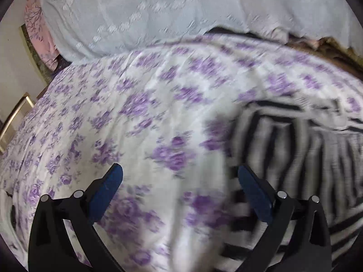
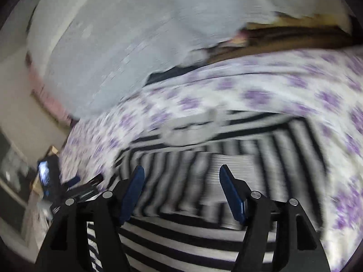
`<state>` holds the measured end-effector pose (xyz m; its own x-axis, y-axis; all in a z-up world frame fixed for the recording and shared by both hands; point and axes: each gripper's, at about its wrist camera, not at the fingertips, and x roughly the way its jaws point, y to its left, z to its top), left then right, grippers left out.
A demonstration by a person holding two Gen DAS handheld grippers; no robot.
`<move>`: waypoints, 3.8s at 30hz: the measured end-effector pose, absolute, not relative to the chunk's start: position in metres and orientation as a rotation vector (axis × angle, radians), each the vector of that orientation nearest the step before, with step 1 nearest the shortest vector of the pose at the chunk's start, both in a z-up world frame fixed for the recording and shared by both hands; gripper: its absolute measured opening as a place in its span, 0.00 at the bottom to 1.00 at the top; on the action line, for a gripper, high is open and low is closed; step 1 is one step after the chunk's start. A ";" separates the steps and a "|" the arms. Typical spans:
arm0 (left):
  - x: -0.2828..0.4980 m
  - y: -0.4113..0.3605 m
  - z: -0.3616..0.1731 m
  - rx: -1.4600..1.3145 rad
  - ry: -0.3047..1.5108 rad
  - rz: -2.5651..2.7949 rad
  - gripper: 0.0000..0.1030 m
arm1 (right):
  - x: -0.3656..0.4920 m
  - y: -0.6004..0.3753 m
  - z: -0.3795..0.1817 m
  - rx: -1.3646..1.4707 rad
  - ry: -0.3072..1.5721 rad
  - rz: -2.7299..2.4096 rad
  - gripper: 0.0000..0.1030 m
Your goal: Fold small clothes
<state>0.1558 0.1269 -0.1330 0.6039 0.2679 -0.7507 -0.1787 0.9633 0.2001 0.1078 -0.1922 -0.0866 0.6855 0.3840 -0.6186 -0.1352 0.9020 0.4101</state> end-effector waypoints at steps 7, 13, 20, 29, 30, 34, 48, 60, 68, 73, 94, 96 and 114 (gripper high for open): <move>0.164 0.144 -0.161 0.050 0.979 0.263 0.96 | 0.166 -0.098 -0.080 0.253 0.815 0.408 0.67; 0.162 0.144 -0.161 0.027 0.973 0.304 0.96 | 0.239 -0.047 -0.101 0.173 0.921 0.454 0.67; 0.159 0.143 -0.162 0.028 0.973 0.316 0.96 | 0.248 -0.035 -0.142 0.128 1.028 0.582 0.66; 0.143 0.161 -0.146 -0.069 0.917 0.397 0.96 | 0.213 0.018 -0.121 -0.084 0.870 0.710 0.34; 0.144 0.160 -0.148 -0.062 0.923 0.398 0.96 | 0.221 0.021 -0.126 -0.116 0.879 0.657 0.34; 0.145 0.152 -0.149 -0.019 0.923 0.382 0.96 | 0.248 0.008 -0.152 -0.095 0.944 0.507 0.52; 0.147 0.126 -0.149 0.107 0.884 0.354 0.96 | 0.169 -0.231 -0.118 0.384 0.841 0.232 0.69; 0.151 0.133 -0.157 0.061 0.932 0.334 0.96 | 0.156 -0.190 -0.133 0.242 0.821 0.241 0.13; 0.152 0.133 -0.158 0.069 0.935 0.340 0.96 | 0.102 -0.246 -0.121 0.211 0.773 0.059 0.02; 0.149 0.134 -0.143 0.081 0.930 0.345 0.96 | 0.089 -0.281 -0.141 0.391 0.811 0.080 0.06; 0.174 0.100 -0.132 0.266 0.913 0.208 0.96 | 0.112 -0.229 -0.147 0.341 0.801 0.318 0.62; 0.160 0.101 -0.147 0.344 0.934 0.226 0.96 | 0.111 -0.228 -0.146 0.329 0.801 0.321 0.63; 0.110 0.090 -0.152 0.388 0.782 0.291 0.96 | 0.072 -0.239 -0.130 0.263 0.774 0.213 0.75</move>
